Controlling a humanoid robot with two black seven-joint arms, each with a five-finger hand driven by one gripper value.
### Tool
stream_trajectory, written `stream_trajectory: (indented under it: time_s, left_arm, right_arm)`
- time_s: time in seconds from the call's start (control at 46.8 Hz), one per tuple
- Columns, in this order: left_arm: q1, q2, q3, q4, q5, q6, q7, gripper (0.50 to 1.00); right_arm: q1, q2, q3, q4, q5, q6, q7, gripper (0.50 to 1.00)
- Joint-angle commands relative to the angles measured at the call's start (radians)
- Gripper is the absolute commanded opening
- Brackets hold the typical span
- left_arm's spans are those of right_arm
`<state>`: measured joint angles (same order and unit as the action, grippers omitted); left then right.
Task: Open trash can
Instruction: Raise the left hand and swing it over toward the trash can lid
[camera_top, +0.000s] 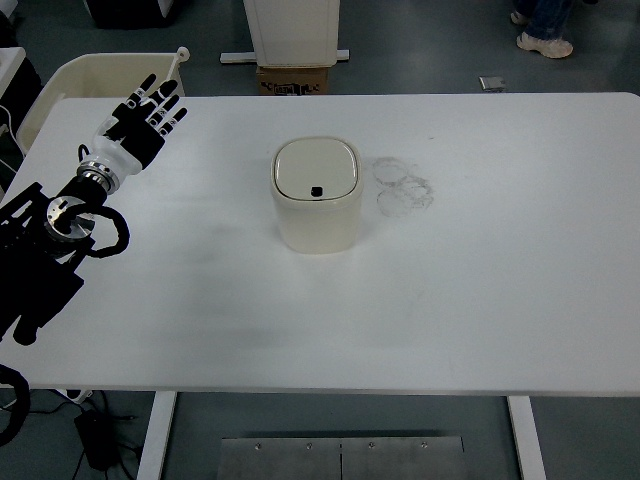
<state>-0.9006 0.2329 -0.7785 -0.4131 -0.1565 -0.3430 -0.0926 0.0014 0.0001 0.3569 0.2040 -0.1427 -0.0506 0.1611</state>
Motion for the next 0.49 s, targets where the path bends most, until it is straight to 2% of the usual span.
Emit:
stream_trajectory:
  time_s: [0.0, 0.15, 0.342, 0.471]
  left_arm:
    - [-0.001, 0.025, 0.031, -0.038, 0.032, 0.012, 0.001, 1.0]
    - [0.0, 0.103, 0.094, -0.196, 0.11, 0.059, 0.001, 1.0]
    - [-0.012, 0.215, 0.151, -0.378, 0.196, 0.065, 0.004, 1.0]
    - [-0.043, 0.273, 0.195, -0.463, 0.256, 0.065, 0.039, 1.0]
  right_arm:
    - [0.0, 0.0, -0.001, 0.0, 0.0, 0.0, 0.0, 0.993]
    - [0.0, 0.0, 0.001, 0.0, 0.0, 0.0, 0.0, 0.993]
    - [0.0, 0.0, -0.001, 0.0, 0.0, 0.0, 0.0, 0.993]
    - [0.0, 0.0, -0.001, 0.0, 0.0, 0.0, 0.0, 0.993]
